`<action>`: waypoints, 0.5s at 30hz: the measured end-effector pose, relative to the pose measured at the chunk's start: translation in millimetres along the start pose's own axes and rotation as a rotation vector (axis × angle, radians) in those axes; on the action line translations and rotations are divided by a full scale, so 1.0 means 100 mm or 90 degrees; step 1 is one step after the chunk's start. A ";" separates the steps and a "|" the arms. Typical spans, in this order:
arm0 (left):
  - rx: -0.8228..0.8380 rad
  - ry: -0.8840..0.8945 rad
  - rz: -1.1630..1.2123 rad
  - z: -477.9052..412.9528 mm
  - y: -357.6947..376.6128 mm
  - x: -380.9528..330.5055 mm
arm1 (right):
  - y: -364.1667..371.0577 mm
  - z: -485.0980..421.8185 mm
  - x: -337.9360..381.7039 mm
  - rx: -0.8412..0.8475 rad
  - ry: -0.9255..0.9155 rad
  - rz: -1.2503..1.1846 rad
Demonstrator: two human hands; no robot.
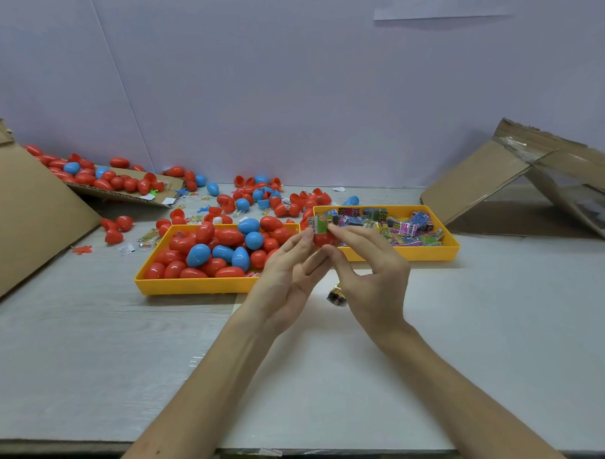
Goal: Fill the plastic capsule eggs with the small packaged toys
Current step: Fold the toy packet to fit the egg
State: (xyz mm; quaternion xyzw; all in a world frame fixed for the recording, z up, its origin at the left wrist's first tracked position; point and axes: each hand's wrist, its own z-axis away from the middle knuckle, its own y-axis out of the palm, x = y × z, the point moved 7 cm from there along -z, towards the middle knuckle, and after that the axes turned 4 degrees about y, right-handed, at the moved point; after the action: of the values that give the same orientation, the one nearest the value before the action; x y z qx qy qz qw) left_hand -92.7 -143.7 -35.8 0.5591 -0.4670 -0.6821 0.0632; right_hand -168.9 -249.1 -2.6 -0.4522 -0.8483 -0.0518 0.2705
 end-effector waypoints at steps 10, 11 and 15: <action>0.015 0.007 -0.019 0.01 0.02 0.01 | -0.02 0.00 -0.01 -0.018 0.021 0.002; 0.017 0.005 -0.021 0.01 0.02 0.01 | -0.02 0.00 -0.02 -0.017 0.019 -0.001; 0.026 0.004 -0.039 0.00 0.01 0.01 | -0.02 0.01 -0.03 -0.014 0.020 -0.003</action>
State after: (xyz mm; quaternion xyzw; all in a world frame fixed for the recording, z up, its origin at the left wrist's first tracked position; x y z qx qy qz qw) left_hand -93.7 -144.9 -36.2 0.5765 -0.4631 -0.6725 0.0322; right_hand -168.9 -252.1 -4.4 -0.4523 -0.8443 -0.0686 0.2791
